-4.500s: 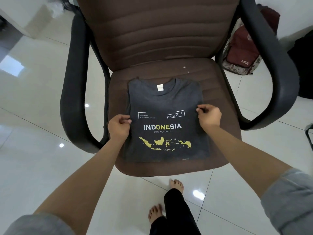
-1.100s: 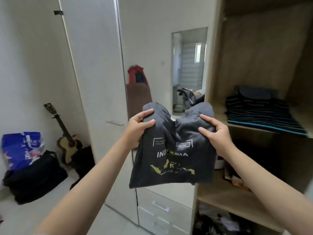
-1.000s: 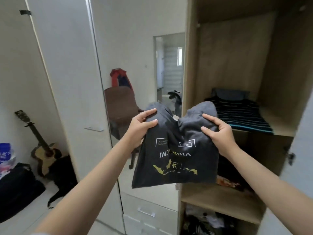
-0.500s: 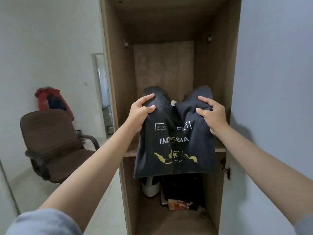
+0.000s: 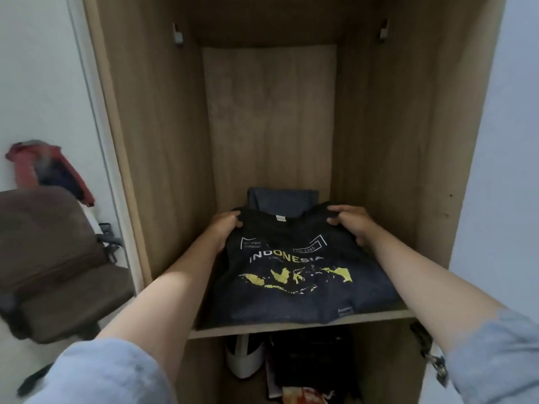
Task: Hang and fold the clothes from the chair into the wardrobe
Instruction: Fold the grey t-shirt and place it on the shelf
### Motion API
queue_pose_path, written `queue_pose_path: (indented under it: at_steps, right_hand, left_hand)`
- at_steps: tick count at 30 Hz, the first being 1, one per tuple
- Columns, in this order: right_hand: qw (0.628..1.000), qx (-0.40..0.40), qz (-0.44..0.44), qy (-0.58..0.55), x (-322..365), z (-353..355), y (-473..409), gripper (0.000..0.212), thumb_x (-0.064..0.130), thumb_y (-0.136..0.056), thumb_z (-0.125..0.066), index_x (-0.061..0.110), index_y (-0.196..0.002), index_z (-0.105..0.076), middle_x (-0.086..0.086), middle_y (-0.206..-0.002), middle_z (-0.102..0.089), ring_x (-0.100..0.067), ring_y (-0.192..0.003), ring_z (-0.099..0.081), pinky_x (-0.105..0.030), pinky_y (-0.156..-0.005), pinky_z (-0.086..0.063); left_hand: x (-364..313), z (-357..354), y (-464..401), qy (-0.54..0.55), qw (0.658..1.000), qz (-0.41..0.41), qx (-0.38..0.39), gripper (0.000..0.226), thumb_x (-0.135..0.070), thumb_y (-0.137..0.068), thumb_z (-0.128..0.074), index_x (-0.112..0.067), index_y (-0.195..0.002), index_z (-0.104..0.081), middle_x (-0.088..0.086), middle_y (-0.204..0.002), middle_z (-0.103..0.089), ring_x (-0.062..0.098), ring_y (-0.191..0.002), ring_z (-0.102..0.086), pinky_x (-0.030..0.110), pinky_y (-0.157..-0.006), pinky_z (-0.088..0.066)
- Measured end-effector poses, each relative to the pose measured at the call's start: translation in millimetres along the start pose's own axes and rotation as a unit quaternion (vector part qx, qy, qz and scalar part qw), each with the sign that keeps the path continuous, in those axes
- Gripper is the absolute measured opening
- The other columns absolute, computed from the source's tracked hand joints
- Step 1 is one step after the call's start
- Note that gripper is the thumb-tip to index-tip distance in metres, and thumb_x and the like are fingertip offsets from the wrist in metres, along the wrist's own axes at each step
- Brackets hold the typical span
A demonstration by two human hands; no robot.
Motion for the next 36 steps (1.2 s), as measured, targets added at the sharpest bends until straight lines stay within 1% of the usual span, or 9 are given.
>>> queue_pose_path:
  at_steps: [4,7,10,13,17,22,26,29,36]
  right_hand:
    - [1.000,-0.012,-0.021,0.004,-17,-3,-14,0.045,-0.008,-0.084,-0.060,0.013,-0.123,-0.063,-0.013,-0.127,-0.059,-0.026,-0.115,-0.056,-0.029,-0.091,-0.048]
    - [1.000,-0.010,0.013,-0.022,-7,-2,-15,0.048,-0.010,-0.082,-0.059,0.018,-0.121,-0.064,-0.011,-0.121,-0.062,-0.023,-0.104,-0.061,-0.027,-0.081,-0.054]
    - [0.996,-0.016,0.068,-0.057,11,2,-14,0.050,-0.010,-0.082,-0.061,0.025,-0.118,-0.065,-0.009,-0.121,-0.062,-0.022,-0.105,-0.062,-0.031,-0.086,-0.055]
    - [0.997,0.006,0.065,-0.043,14,7,-9,0.048,-0.006,-0.083,-0.063,0.023,-0.121,-0.063,-0.012,-0.128,-0.059,-0.022,-0.106,-0.060,-0.032,-0.087,-0.054]
    - [0.989,0.054,0.009,0.138,-12,7,4,0.049,0.008,-0.088,-0.065,0.018,-0.135,-0.053,-0.012,-0.138,-0.049,-0.024,-0.117,-0.052,-0.024,-0.089,-0.040]
    - [0.994,0.024,0.007,0.109,-17,14,14,0.054,0.018,-0.088,-0.067,0.019,-0.139,-0.048,-0.011,-0.143,-0.045,-0.023,-0.118,-0.051,-0.025,-0.089,-0.042]
    - [0.984,0.029,-0.006,0.175,-9,23,35,0.067,0.029,-0.089,-0.066,0.014,-0.146,-0.035,-0.008,-0.147,-0.041,-0.025,-0.127,-0.047,-0.024,-0.082,-0.043]
    - [0.975,0.052,-0.023,0.215,-8,32,54,0.074,0.035,-0.089,-0.065,0.013,-0.149,-0.028,-0.007,-0.150,-0.037,-0.027,-0.131,-0.043,-0.031,-0.091,-0.042]
    - [0.957,0.110,0.040,0.266,-11,49,107,0.068,0.035,-0.091,-0.062,0.018,-0.149,-0.030,-0.004,-0.151,-0.036,-0.024,-0.135,-0.039,-0.026,-0.098,-0.037]
  left_hand:
    - [8,-1,-7,-0.011,1.000,-0.012,-0.016,0.051,0.009,-0.091,-0.041,-0.014,-0.136,-0.051,0.013,-0.141,-0.045,0.028,-0.123,-0.047,0.029,-0.089,-0.042]
    - [0,0,-6,0.057,0.996,-0.069,-0.025,0.054,0.012,-0.088,-0.042,-0.018,-0.132,-0.055,0.008,-0.138,-0.047,0.023,-0.114,-0.050,0.026,-0.083,-0.047]
    - [-13,0,-5,0.094,0.986,-0.138,-0.028,0.056,0.012,-0.086,-0.046,-0.022,-0.129,-0.058,0.006,-0.143,-0.044,0.023,-0.121,-0.049,0.032,-0.097,-0.047]
    - [-18,0,1,0.027,0.985,-0.172,-0.019,0.054,0.010,-0.088,-0.048,-0.021,-0.131,-0.056,0.003,-0.142,-0.042,0.022,-0.124,-0.046,0.025,-0.093,-0.044]
    - [13,0,0,-0.129,0.985,-0.118,-0.010,0.049,-0.002,-0.091,-0.054,-0.025,-0.134,-0.051,0.007,-0.144,-0.040,0.025,-0.125,-0.044,0.031,-0.100,-0.042]
    - [33,6,7,-0.072,0.994,-0.075,-0.035,0.055,-0.019,-0.093,-0.058,-0.026,-0.143,-0.038,0.005,-0.147,-0.039,0.026,-0.131,-0.041,0.036,-0.107,-0.037]
    - [31,5,31,-0.068,0.995,-0.043,-0.064,0.051,-0.023,-0.092,-0.059,-0.009,-0.138,-0.041,0.003,-0.129,-0.051,0.028,-0.121,-0.050,0.030,-0.096,-0.041]
    - [31,6,58,-0.111,0.990,-0.007,-0.088,0.058,-0.030,-0.093,-0.057,-0.002,-0.139,-0.035,0.016,-0.141,-0.044,0.033,-0.127,-0.044,0.032,-0.097,-0.038]
    - [33,10,137,-0.197,0.975,-0.080,-0.066,0.054,-0.031,-0.091,-0.061,-0.015,-0.139,-0.040,0.005,-0.139,-0.048,0.026,-0.123,-0.048,0.025,-0.086,-0.038]
Point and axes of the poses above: each hand's wrist, its own y-axis away from the middle knuckle, its own z-axis out of the back of the hand, x = y × z, the point moved 1 cm from there along -y, towards the middle knuckle
